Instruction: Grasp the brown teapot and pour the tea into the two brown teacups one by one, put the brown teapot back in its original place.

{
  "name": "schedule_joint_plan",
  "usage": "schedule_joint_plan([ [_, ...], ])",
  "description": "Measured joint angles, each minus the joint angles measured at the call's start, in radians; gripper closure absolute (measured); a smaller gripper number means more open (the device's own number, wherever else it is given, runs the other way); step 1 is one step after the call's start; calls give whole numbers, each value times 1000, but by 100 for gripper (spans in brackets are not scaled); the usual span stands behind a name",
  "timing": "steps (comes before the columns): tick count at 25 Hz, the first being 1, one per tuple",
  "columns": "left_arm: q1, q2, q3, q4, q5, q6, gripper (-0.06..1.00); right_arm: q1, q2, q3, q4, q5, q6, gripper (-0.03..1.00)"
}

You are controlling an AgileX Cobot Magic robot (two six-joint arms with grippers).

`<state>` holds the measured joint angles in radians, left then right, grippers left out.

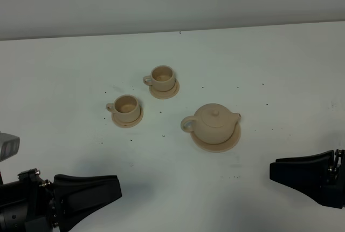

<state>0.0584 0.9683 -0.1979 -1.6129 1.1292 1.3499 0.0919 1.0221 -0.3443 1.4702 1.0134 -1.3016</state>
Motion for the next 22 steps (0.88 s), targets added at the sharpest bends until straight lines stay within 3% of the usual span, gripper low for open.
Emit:
schedule_joint_plan([
  [22, 0, 0, 0, -2, 0, 0, 71, 0, 0, 0, 4, 2, 0, 73],
])
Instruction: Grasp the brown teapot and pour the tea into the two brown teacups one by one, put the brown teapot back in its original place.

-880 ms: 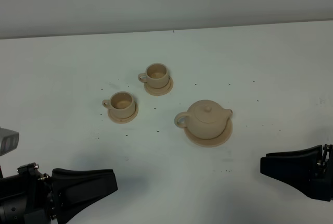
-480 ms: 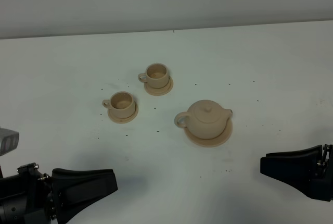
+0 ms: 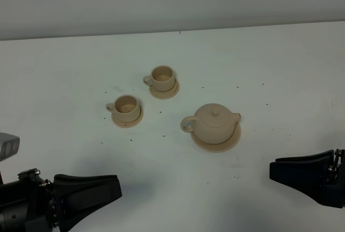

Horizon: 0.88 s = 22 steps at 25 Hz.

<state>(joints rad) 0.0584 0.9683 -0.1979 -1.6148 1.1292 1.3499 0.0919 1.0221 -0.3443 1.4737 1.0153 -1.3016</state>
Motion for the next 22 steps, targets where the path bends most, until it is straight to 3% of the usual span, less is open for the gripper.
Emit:
schedule_joint_plan([
  [5, 0, 0, 0, -33, -11, 1, 71, 0, 0, 0, 24, 0, -13, 73],
  [9, 0, 0, -51, -47, -92, 1, 71, 0, 0, -18, 30, -29, -63, 73],
  [13, 0, 0, -149, -44, -222, 1, 71, 0, 0, -61, 29, -146, -75, 73],
  [16, 0, 0, -224, -1, -334, 1, 71, 0, 0, -98, 19, -259, -76, 73],
  [22, 0, 1, -275, 78, -564, 4, 71, 0, 0, -149, 1, -383, -76, 73],
])
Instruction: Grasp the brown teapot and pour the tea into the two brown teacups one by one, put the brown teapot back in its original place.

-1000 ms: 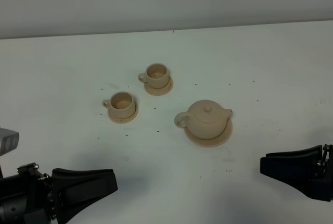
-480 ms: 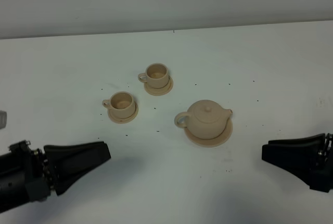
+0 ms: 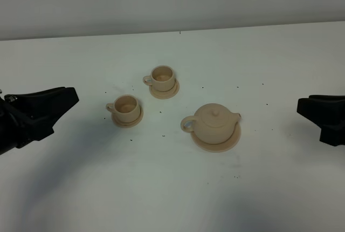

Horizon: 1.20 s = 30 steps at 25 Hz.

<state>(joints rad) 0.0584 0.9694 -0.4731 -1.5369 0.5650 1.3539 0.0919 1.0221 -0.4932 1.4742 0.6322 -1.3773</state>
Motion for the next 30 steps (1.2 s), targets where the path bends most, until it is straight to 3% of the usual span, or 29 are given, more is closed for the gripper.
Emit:
schedule_joint_plan([
  [5, 0, 0, 0, 57, -155, 0, 71, 0, 0, -1, 0, -57, 0, 73],
  [12, 0, 0, 0, 82, -258, 0, 65, 0, 0, -1, 1, -61, 0, 73],
  [15, 0, 0, 0, 87, -242, -10, 64, 0, 0, -1, 1, -61, 0, 73],
  [20, 0, 0, 0, 111, -128, -53, 64, 0, 0, -1, 1, -60, 0, 73],
  [24, 0, 0, 0, 213, -90, -127, 64, 0, 0, -1, 0, -58, 0, 73],
  [30, 0, 0, -9, 445, -83, -364, 64, 0, 0, -1, 0, -57, 0, 73],
])
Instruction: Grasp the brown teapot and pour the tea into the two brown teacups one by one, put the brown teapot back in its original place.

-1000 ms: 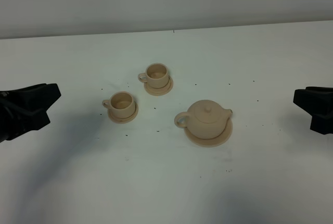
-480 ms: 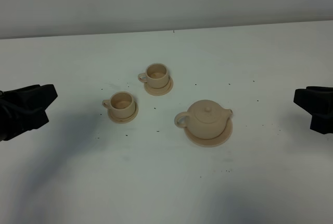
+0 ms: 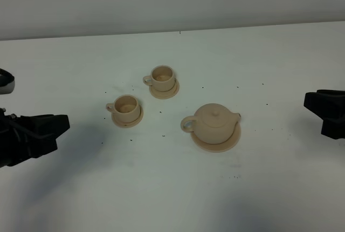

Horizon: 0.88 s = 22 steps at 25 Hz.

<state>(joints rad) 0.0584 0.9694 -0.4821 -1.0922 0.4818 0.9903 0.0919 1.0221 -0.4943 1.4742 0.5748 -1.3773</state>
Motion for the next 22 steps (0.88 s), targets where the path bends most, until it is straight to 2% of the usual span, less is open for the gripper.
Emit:
schedule_joint_plan([
  [5, 0, -3, -64, 231, 18, -222, 64, 0, 0, 0, 0, 0, 0, 73],
  [9, 0, -3, -118, 378, 79, -371, 64, 0, 0, 0, -1, 0, 0, 73],
  [12, 0, -3, -144, 462, 114, -449, 63, 0, 0, 0, -3, 0, 0, 73],
  [16, 0, -3, -179, 525, 144, -519, 64, 0, 0, 0, -5, 0, 0, 73],
  [19, 0, -3, -235, 576, 215, -541, 64, 0, 0, 0, -6, 0, 0, 73],
  [22, 0, -3, -298, 659, 288, -615, 64, 0, 0, 0, -6, 0, 0, 73],
])
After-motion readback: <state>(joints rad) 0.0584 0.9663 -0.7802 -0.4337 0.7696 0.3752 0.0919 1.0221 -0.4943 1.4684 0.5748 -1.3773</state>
